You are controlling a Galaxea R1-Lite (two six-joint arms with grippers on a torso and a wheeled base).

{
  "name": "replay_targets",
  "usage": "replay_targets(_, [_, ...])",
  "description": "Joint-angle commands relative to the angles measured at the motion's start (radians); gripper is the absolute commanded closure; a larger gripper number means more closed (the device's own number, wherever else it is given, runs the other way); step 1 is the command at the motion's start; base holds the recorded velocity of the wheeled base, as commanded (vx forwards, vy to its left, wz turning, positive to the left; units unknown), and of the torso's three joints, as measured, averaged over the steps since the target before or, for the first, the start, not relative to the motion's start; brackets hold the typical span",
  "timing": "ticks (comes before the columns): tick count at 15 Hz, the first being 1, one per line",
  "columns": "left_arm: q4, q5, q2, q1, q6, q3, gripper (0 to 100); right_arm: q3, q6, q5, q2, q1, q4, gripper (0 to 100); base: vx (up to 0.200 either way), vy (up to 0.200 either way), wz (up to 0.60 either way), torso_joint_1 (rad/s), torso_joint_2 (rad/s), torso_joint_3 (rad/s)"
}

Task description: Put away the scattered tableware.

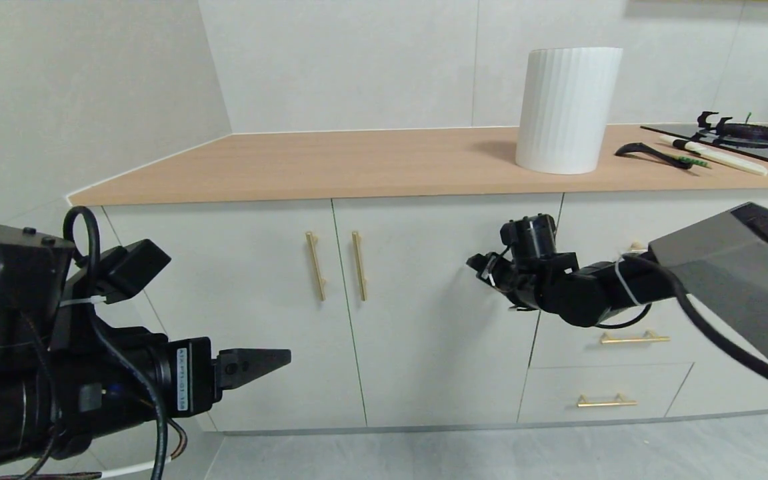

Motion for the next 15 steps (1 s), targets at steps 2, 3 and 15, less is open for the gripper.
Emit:
replay_targets(2, [-0.003, 0.01, -0.024, 0.001, 0.033, 0.013, 0, 0.383, -0.192, 0.157, -0.483, 0.111, -0.008, 0, 0.0, 0.0, 0.0, 0.0, 0.0, 0.0])
replay_targets(3, [-0.003, 0.018, -0.061, 0.001, 0.055, 0.017, 0, 0.46, -0.254, 0.157, -0.579, 0.12, -0.012, 0, 0.0, 0.0, 0.0, 0.0, 0.0, 0.0])
replay_targets(15, [0.02, 0.129, -0.941, 0.208, 0.375, 0.243, 0, 0.927, -0.719, 0.025, -2.083, -0.239, 0.525, 0, 0.0, 0.0, 0.0, 0.0, 0.0, 0.0])
